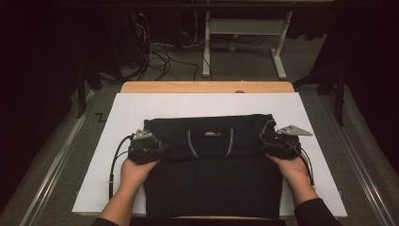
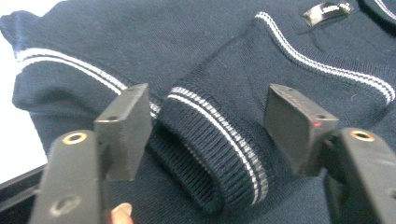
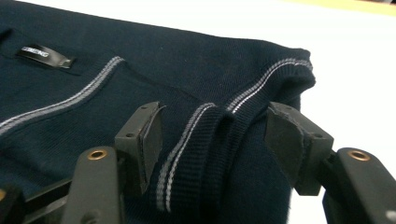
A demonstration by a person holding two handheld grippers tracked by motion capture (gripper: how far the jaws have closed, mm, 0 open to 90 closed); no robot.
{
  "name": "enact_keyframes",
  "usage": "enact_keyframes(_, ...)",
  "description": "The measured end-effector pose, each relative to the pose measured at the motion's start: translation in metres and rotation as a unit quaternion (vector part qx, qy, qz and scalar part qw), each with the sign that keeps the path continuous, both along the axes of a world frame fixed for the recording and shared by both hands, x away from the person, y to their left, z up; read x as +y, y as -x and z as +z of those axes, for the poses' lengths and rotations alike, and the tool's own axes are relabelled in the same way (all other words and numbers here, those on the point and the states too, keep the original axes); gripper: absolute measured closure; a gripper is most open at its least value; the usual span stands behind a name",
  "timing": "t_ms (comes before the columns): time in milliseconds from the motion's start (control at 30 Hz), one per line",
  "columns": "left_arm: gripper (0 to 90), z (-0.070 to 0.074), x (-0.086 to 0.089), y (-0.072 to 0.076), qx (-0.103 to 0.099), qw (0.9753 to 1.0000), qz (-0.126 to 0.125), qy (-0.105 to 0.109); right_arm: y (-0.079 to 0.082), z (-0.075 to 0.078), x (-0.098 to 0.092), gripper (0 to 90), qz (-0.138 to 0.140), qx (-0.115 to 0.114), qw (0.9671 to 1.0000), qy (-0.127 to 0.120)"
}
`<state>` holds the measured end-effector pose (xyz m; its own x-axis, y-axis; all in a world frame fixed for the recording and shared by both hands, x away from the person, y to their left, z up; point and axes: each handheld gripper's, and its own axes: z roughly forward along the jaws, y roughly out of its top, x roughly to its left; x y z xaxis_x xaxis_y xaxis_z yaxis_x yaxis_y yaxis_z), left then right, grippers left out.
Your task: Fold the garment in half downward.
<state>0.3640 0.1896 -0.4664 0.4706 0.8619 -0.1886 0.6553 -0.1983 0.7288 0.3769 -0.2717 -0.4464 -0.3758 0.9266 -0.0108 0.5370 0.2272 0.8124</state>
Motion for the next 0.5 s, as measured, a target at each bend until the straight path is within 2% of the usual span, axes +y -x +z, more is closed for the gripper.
enact_keyframes(167, 39.2, -0.005, -0.003, -0.003, 0.012, 0.9999, 0.004, -0.007, -0.011, -0.01, 0.007, 42.5, 0.002, 0.027, 0.9996, -0.004)
enact_keyframes(267, 46.9, -0.005, -0.004, -0.002, 0.009, 0.9999, 0.001, -0.009, -0.013, -0.014, 0.012, 46.5, 0.009, 0.037, 0.9993, 0.003)
enact_keyframes(367, 55.3, -0.005, -0.005, 0.0, 0.006, 0.9999, 0.007, -0.01, -0.012, -0.014, 0.015, 53.7, 0.007, 0.034, 0.9993, 0.014)
enact_keyframes(433, 63.5, -0.005, -0.006, 0.0, 0.003, 0.9999, 0.009, -0.012, -0.011, -0.012, 0.014, 63.2, 0.006, 0.028, 0.9993, 0.023)
enact_keyframes(500, 67.8, -0.005, -0.007, 0.001, -0.001, 0.9999, 0.008, -0.012, -0.011, -0.011, 0.013, 69.9, 0.009, 0.025, 0.9993, 0.028)
